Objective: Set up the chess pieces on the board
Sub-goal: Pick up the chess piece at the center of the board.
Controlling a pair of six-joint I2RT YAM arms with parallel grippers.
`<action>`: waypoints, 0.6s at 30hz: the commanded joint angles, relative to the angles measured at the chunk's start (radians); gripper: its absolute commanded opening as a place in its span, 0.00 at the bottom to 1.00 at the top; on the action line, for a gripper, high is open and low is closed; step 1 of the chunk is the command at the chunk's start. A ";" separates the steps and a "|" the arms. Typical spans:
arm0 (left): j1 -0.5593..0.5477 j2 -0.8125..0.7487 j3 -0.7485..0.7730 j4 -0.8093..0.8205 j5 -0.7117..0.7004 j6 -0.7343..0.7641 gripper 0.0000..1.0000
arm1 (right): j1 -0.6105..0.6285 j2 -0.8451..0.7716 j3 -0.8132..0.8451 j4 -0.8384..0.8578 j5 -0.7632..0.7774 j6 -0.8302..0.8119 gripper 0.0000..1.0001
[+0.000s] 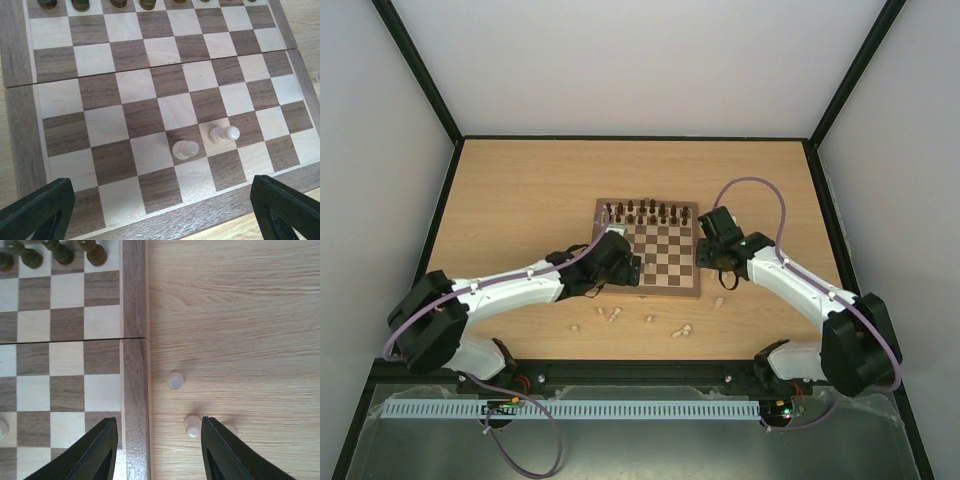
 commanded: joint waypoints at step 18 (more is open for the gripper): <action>0.013 -0.154 -0.119 -0.006 -0.075 -0.027 0.99 | -0.051 0.222 0.007 0.080 -0.012 0.004 0.36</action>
